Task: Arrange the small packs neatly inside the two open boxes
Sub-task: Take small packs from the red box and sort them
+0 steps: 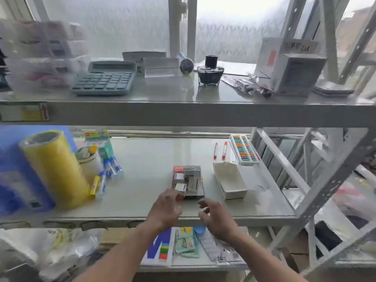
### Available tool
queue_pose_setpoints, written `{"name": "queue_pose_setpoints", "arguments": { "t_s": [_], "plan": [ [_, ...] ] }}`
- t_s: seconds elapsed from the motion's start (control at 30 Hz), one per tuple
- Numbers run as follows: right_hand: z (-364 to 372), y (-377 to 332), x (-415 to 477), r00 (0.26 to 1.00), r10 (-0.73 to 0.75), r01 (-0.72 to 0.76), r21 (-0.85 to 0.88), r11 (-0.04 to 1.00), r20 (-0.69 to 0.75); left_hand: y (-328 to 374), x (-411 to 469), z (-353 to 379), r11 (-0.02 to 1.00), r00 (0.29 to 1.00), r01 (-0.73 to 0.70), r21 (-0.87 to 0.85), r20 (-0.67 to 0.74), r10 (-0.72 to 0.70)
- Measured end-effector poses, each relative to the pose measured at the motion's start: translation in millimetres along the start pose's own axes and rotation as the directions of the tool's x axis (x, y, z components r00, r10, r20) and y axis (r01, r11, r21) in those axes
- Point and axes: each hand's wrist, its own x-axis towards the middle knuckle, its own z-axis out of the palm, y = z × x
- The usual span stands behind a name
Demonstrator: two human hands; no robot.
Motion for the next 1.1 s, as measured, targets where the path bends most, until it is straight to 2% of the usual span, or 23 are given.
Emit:
{"name": "queue_pose_setpoints", "arguments": {
  "t_s": [0.1, 0.3, 0.5, 0.73, 0.97, 1.1],
  "plan": [
    [6, 4, 35, 0.999, -0.006, 0.003, -0.071, 0.997, -0.046, -12, 30, -3, 0.999, 1.000, 0.023, 0.045, -0.004, -0.023],
    [5, 12, 74, 0.999, -0.034, 0.026, -0.256, 0.966, -0.027, -14, 56, -1, 0.993, 0.996, 0.024, 0.118, 0.086, -0.035],
    [5, 13, 107, 0.994, -0.110, 0.100, -0.313, 0.944, -0.014, -10, 71, 8, 0.993, 0.993, 0.020, 0.116, 0.115, -0.033],
    [8, 19, 124, 0.992, -0.114, 0.126, -0.411, 0.903, 0.054, -11, 84, 12, 0.990, 0.986, 0.035, 0.135, 0.157, -0.056],
    [7, 21, 125, 0.984, -0.179, 0.175, -0.403, 0.899, 0.028, -9, 85, 8, 0.994, 0.984, 0.075, 0.077, 0.156, -0.086],
    [-9, 20, 118, 0.976, -0.216, 0.205, -0.307, 0.929, -0.004, -1, 85, -3, 0.997, 0.991, 0.079, 0.003, 0.110, -0.079]
  ]
}}
